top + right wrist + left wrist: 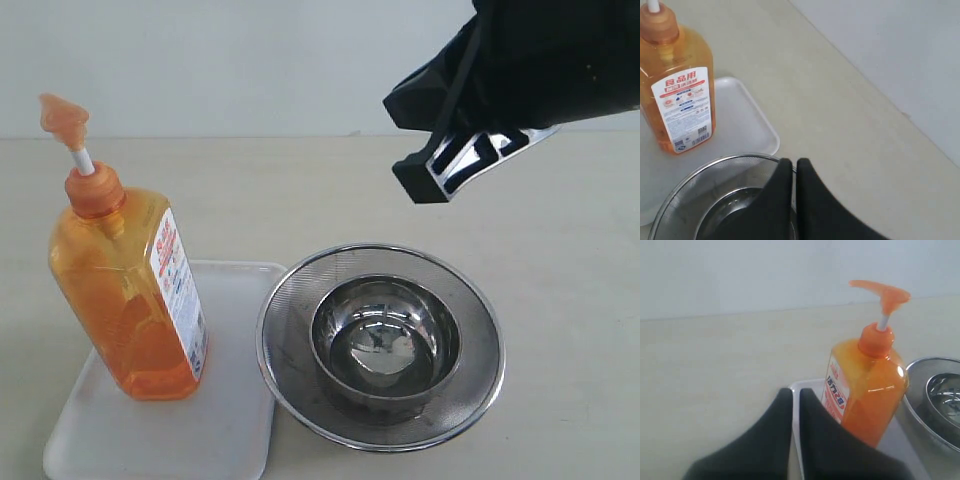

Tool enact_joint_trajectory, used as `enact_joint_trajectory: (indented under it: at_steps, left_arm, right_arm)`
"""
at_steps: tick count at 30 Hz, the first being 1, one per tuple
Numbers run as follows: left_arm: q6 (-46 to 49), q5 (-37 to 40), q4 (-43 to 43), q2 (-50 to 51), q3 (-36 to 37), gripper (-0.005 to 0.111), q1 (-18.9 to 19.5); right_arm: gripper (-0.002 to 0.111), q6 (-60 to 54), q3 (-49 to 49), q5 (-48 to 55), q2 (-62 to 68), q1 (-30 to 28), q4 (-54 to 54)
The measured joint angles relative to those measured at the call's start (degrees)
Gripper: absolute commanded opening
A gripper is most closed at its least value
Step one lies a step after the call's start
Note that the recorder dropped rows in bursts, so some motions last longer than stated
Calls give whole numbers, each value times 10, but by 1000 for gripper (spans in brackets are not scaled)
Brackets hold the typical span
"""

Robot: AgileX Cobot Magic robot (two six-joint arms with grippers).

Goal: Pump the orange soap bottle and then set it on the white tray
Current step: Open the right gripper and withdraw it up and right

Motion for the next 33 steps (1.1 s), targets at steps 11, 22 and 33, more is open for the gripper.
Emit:
enact_joint_trajectory:
  at_steps: [11,22,33]
  left_arm:
    - [0,0,0,0,0,5,0]
    - [0,0,0,0,0,5,0]
    - [0,0,0,0,0,5,0]
  right_arm:
    - [0,0,0,0,0,0,0]
    - [0,1,101,-96,-130,0,13]
    - [0,94,367,-180,-440,-1,32]
